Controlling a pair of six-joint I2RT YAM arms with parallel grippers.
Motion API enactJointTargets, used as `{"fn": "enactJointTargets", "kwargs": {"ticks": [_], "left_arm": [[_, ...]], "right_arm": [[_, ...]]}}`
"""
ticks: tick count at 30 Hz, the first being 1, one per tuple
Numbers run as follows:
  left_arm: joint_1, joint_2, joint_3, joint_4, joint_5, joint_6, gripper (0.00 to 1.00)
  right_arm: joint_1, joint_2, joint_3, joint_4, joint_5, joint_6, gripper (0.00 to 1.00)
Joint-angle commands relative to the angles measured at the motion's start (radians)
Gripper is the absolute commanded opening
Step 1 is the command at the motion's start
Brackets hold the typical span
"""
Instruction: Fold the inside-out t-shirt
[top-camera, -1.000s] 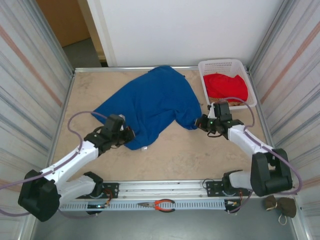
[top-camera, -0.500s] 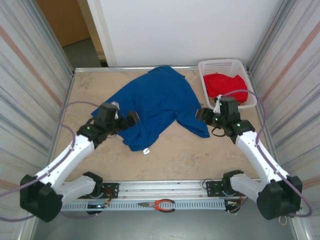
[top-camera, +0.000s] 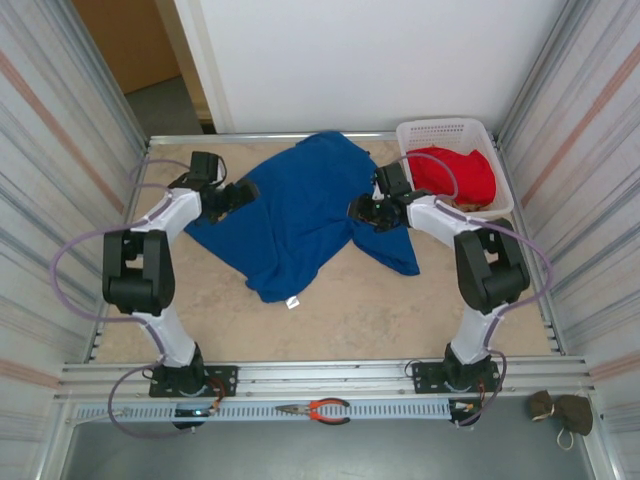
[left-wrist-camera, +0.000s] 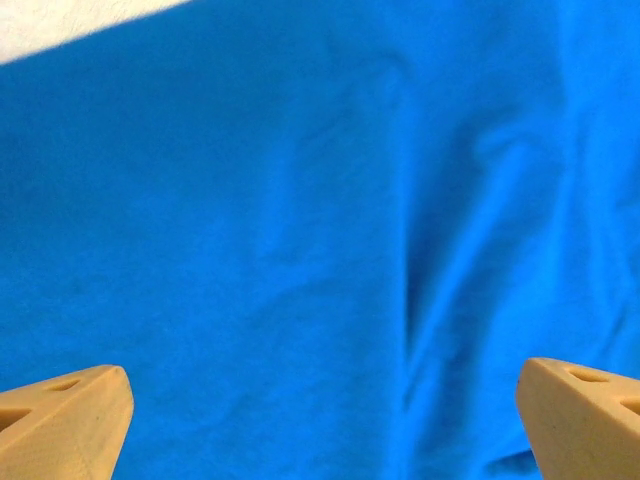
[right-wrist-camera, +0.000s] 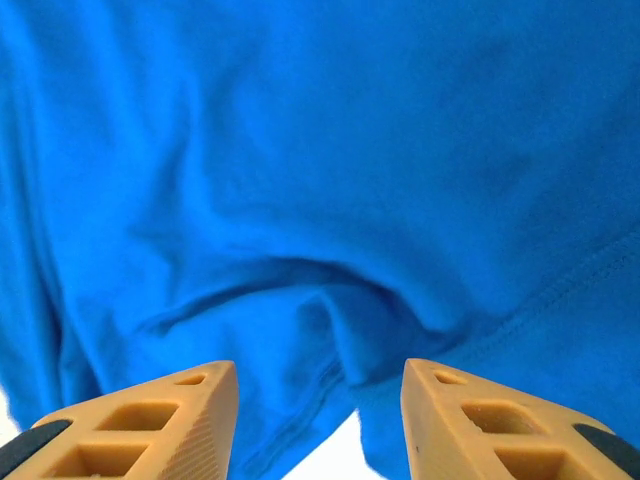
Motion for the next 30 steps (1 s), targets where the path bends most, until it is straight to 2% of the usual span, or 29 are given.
{"fn": "enactJointTargets", "kwargs": {"ticks": [1, 12, 17, 22, 24, 26, 28, 30], "left_arm": [[0.012, 0.022, 0.007, -0.012, 0.045, 0.034, 0.99], [0.041, -0.008, -0.234, 0.084, 0.094, -0.033, 0.99], [0.055, -0.127, -0.418, 0.124, 0.121, -0.109, 0.99], [0.021, -0.332, -0.656, 0.159, 0.161, -0.225, 0.99], [-0.055, -0.450, -0.745, 0.155, 0.144, -0.300, 0.98], [-0.207, -0.591, -0.810, 0.130, 0.078, -0.405, 0.99], [-0.419, -0.730, -0.844, 0.097, -0.043, -0.542, 0.99], [-0.559, -0.812, -0.827, 0.057, -0.146, -0.604, 0.99]], "right_arm": [[0.000, 0.053, 0.029, 0.017, 0.001, 0.056, 0.45], [-0.016, 0.189, 0.052, -0.002, -0.020, 0.085, 0.44], [-0.025, 0.258, 0.129, -0.040, -0.060, 0.081, 0.44], [-0.019, 0.382, 0.317, -0.134, -0.123, 0.061, 0.44], [-0.013, 0.425, 0.386, -0.167, -0.136, 0.051, 0.44], [-0.011, 0.462, 0.462, -0.201, -0.147, 0.038, 0.44], [-0.018, 0.489, 0.528, -0.239, -0.159, 0.019, 0.44], [-0.028, 0.482, 0.563, -0.268, -0.175, -0.008, 0.45]]}}
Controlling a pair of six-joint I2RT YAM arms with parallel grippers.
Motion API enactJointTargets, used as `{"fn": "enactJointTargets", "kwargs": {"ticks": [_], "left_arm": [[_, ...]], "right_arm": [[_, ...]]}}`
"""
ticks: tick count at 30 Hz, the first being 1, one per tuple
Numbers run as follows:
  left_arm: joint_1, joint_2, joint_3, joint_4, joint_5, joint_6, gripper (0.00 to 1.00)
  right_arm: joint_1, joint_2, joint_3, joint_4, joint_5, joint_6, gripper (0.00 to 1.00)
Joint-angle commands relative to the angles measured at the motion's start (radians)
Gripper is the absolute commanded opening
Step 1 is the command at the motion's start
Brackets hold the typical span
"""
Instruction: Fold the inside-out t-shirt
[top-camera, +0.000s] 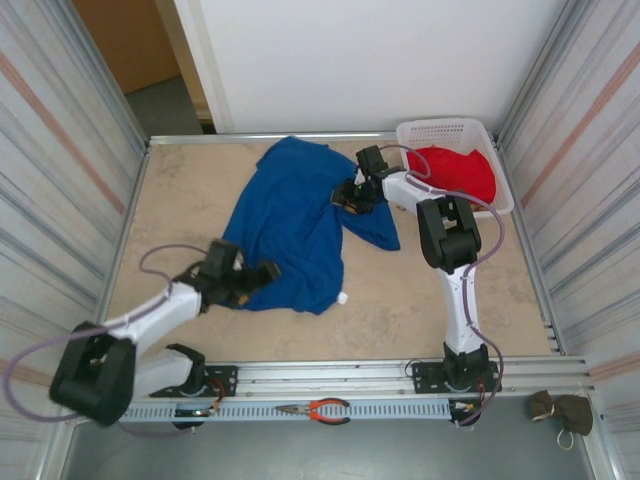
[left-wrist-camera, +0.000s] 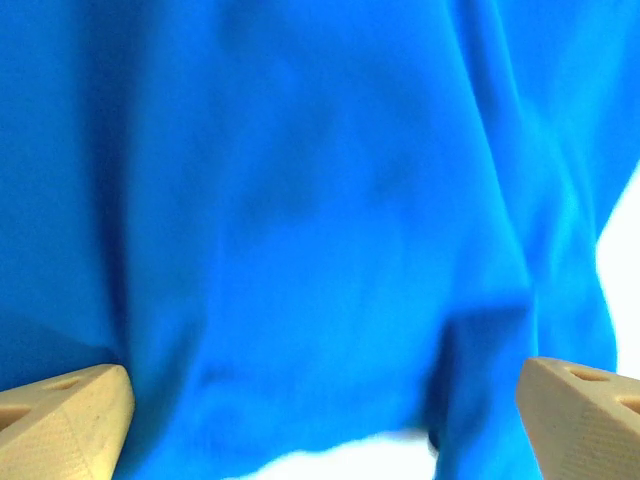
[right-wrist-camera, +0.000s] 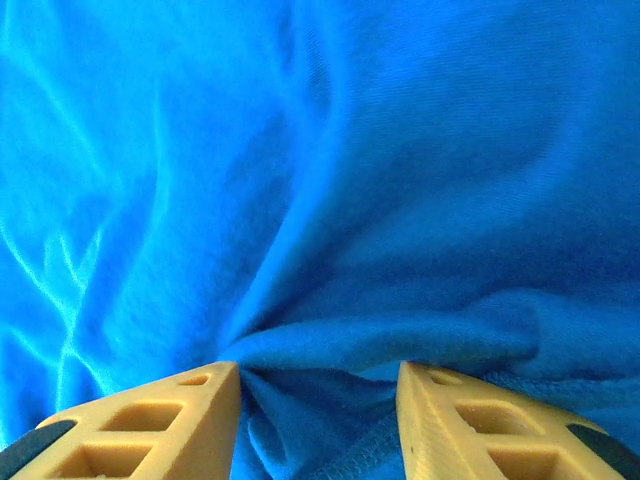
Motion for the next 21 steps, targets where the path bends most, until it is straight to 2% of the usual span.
{"fn": "enactJointTargets", "kwargs": {"ticks": [1, 2, 4, 7, 9, 11, 14, 21], "left_arm": [[-0.149, -0.111, 0.022, -0.122, -0.190, -0.193, 0.99], [-0.148, -0.121, 0.056, -0.150, -0.207, -0.165, 0.99], [-0.080, -0.110, 0.137, -0.203, -0.211, -0.067, 0.99], [0.112, -0.034, 0.257, -0.203, -0.122, 0.080, 0.99], [0.247, 0.077, 0.341, -0.160, -0.056, 0.164, 0.99], [0.343, 0.206, 0.456, -0.132, 0.002, 0.231, 0.99], [0.395, 0.440, 0.694, -0.166, 0.012, 0.346, 0.99], [0.411, 0.905, 1.217, -0.302, -0.054, 0.517, 0.97]], "right_arm": [[-0.012, 0.008, 0.045, -0.124, -0.038, -0.064, 0.45], [-0.019, -0.019, 0.041, -0.131, -0.041, -0.079, 0.45], [-0.022, -0.092, 0.009, -0.136, -0.046, -0.104, 0.46], [-0.011, -0.218, -0.083, -0.134, -0.018, -0.136, 0.49], [0.009, -0.293, -0.161, -0.124, 0.004, -0.151, 0.49], [0.032, -0.345, -0.220, -0.122, 0.029, -0.154, 0.49], [0.070, -0.403, -0.309, -0.087, 0.038, -0.130, 0.50], [0.191, -0.497, -0.460, -0.020, 0.076, -0.060, 0.50]]}}
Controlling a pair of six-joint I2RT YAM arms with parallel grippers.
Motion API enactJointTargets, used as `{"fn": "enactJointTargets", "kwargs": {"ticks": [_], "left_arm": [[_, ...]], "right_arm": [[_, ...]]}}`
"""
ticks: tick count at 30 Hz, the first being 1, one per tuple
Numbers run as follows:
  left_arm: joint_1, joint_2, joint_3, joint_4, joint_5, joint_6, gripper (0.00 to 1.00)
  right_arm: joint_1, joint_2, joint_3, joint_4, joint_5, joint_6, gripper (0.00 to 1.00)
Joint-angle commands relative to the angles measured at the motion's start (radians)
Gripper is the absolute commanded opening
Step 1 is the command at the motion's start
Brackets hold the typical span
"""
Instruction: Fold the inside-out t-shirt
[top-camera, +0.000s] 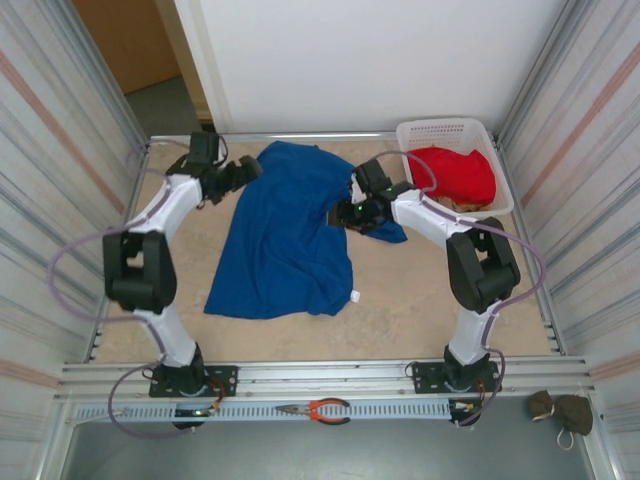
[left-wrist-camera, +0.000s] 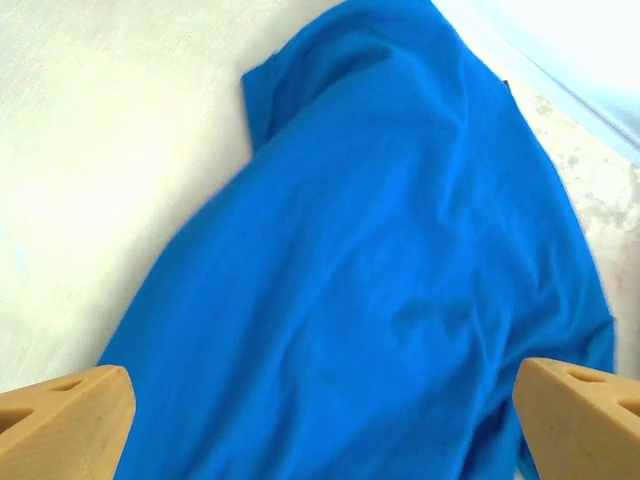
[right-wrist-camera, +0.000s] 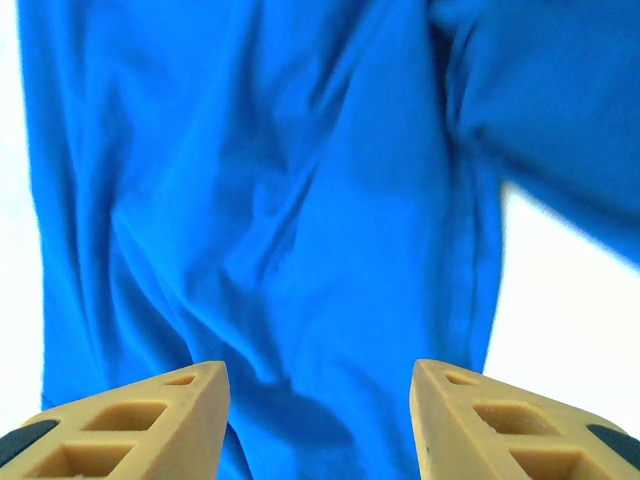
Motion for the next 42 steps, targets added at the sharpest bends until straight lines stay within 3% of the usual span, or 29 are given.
{"fn": "enactJointTargets", "kwargs": {"ticks": [1, 7, 14, 21, 30, 36, 42], "left_arm": [[0.007, 0.161, 0.194, -0.121, -0.032, 0.141, 0.97], [0.030, 0.422, 0.513, -0.223, -0.071, 0.164, 0.93], [0.042, 0.603, 0.740, -0.248, -0.088, 0.211, 0.76], [0.042, 0.700, 0.847, -0.215, -0.059, 0.245, 0.71], [0.019, 0.754, 0.861, -0.168, -0.041, 0.239, 0.69], [0.001, 0.810, 0.932, -0.153, -0.024, 0.221, 0.58], [-0.001, 0.821, 0.957, -0.157, -0.034, 0.210, 0.02]], "right_arm": [[0.056, -0.054, -0.057, 0.030, 0.035, 0.047, 0.50], [0.116, -0.039, -0.106, 0.069, 0.068, 0.076, 0.49], [0.126, 0.005, -0.128, 0.103, 0.059, 0.094, 0.48], [0.125, 0.029, -0.126, 0.101, 0.065, 0.095, 0.47], [0.118, 0.045, -0.132, 0.102, 0.064, 0.096, 0.46], [0.110, 0.032, -0.152, 0.099, 0.069, 0.099, 0.45], [0.109, 0.030, -0.159, 0.097, 0.074, 0.104, 0.45]]}}
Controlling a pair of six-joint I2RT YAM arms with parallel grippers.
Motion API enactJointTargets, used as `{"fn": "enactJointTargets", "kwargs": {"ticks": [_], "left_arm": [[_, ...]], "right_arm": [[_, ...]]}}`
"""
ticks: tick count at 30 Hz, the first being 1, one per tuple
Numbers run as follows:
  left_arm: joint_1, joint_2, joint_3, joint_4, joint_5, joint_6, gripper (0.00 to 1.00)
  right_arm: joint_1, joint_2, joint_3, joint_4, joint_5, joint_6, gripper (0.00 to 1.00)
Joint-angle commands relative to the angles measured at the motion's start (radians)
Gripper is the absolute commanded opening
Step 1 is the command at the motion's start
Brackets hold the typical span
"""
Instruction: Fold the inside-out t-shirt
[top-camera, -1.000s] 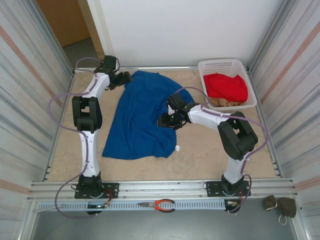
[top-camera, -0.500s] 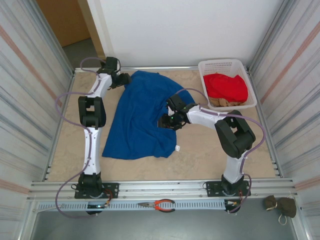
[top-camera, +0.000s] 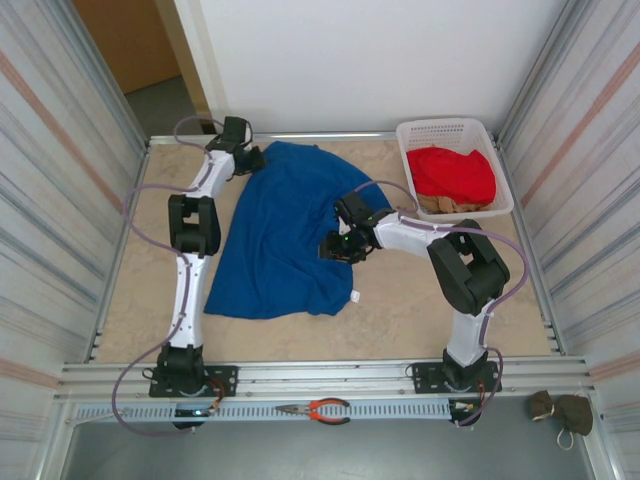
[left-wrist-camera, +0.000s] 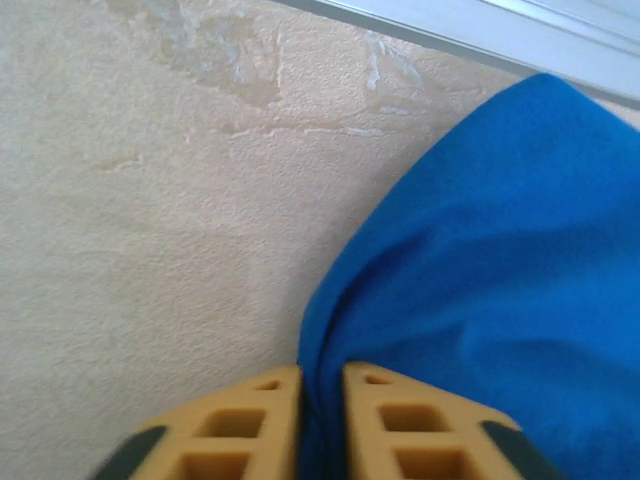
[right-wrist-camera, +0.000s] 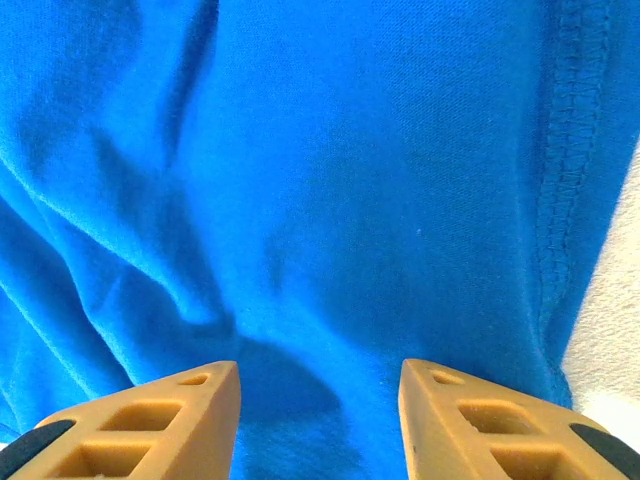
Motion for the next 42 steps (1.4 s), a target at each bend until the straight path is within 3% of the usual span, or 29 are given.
{"fn": "enactJointTargets", "kwargs": {"ticks": [1, 8, 14, 15, 17, 18, 19, 21, 25, 29, 37, 42], "left_arm": [[-0.001, -0.008, 0.031, -0.010, -0.007, -0.003, 0.00], [0.038, -0.178, -0.011, -0.016, -0.097, 0.034, 0.00], [0.094, -0.249, 0.000, -0.019, -0.077, 0.065, 0.00], [0.101, -0.248, 0.005, -0.026, -0.074, 0.071, 0.13], [0.116, -0.240, 0.011, -0.035, -0.074, 0.079, 0.55], [0.124, -0.235, 0.012, -0.046, -0.081, 0.080, 0.70], [0.131, -0.233, 0.013, -0.059, -0.085, 0.075, 0.79], [0.147, -0.236, 0.001, -0.089, -0.071, 0.060, 0.87], [0.148, -0.291, -0.093, -0.117, -0.069, 0.064, 0.91], [0.119, -0.404, -0.298, -0.099, -0.066, 0.057, 0.92], [-0.031, -0.533, -0.649, -0.033, -0.058, 0.018, 0.94], [-0.100, -0.529, -0.743, 0.010, -0.026, -0.028, 0.94]], "right_arm": [[-0.007, 0.000, -0.012, -0.008, 0.025, 0.017, 0.45], [-0.008, 0.021, -0.021, -0.009, 0.046, 0.025, 0.41], [-0.012, 0.038, -0.034, -0.011, 0.074, 0.048, 0.37], [-0.012, 0.043, -0.036, -0.011, 0.077, 0.053, 0.36], [-0.014, 0.048, -0.034, -0.011, 0.078, 0.060, 0.35], [-0.014, 0.050, -0.034, -0.011, 0.082, 0.063, 0.35], [-0.014, 0.050, -0.034, -0.012, 0.085, 0.064, 0.35], [-0.015, 0.050, -0.032, -0.013, 0.088, 0.067, 0.35], [-0.023, 0.036, -0.027, -0.022, 0.095, 0.059, 0.35], [-0.040, 0.018, -0.039, -0.026, 0.103, 0.053, 0.34], [-0.088, -0.021, -0.089, -0.032, 0.139, 0.055, 0.33], [-0.165, -0.070, -0.116, -0.071, 0.179, 0.057, 0.32]]}}
